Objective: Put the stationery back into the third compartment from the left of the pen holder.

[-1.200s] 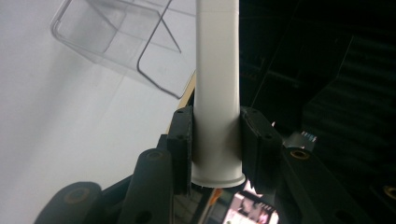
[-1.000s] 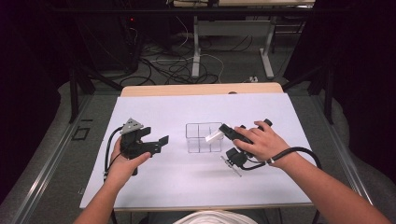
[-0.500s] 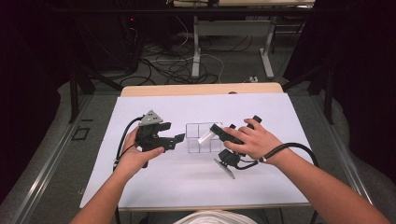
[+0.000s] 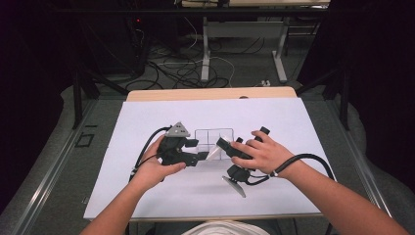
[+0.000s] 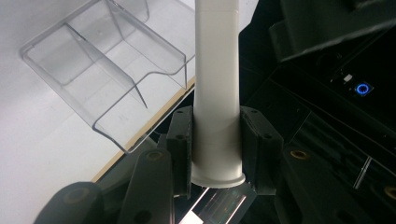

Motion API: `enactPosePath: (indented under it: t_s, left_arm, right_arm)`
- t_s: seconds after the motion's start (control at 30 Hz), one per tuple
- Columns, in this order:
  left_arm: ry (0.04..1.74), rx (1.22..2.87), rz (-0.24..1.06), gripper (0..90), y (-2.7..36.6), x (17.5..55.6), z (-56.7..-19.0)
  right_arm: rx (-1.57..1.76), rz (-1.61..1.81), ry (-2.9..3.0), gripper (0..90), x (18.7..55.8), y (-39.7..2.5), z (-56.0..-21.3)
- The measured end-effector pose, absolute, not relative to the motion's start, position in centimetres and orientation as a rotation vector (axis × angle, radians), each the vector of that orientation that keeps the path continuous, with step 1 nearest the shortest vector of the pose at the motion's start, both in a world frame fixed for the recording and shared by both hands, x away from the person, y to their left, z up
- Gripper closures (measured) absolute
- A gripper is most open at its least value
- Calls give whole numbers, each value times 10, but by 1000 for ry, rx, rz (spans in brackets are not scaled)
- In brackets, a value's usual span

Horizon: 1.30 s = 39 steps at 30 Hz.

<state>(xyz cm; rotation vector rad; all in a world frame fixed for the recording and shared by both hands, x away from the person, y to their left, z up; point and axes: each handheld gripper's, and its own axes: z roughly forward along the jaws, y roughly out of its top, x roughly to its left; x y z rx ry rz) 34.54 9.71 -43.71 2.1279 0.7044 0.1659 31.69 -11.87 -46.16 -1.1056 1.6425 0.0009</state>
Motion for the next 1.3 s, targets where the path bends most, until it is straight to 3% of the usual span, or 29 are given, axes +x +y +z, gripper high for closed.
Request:
enactPosePath:
  t_s: [0.53, 0.8, 1.3]
  left_arm:
    - [621, 2283, 105, 564, 66, 350, -449]
    - [617, 2333, 81, 679, 62, 351, -453]
    - [661, 2334, 36, 701, 63, 356, -456]
  right_arm:
    - [-1187, 10, 1605, 668, 305, -111, -474]
    - [-1204, 12, 1592, 668, 303, -109, -476]
    - [-1188, 11, 1611, 641, 305, -108, -478]
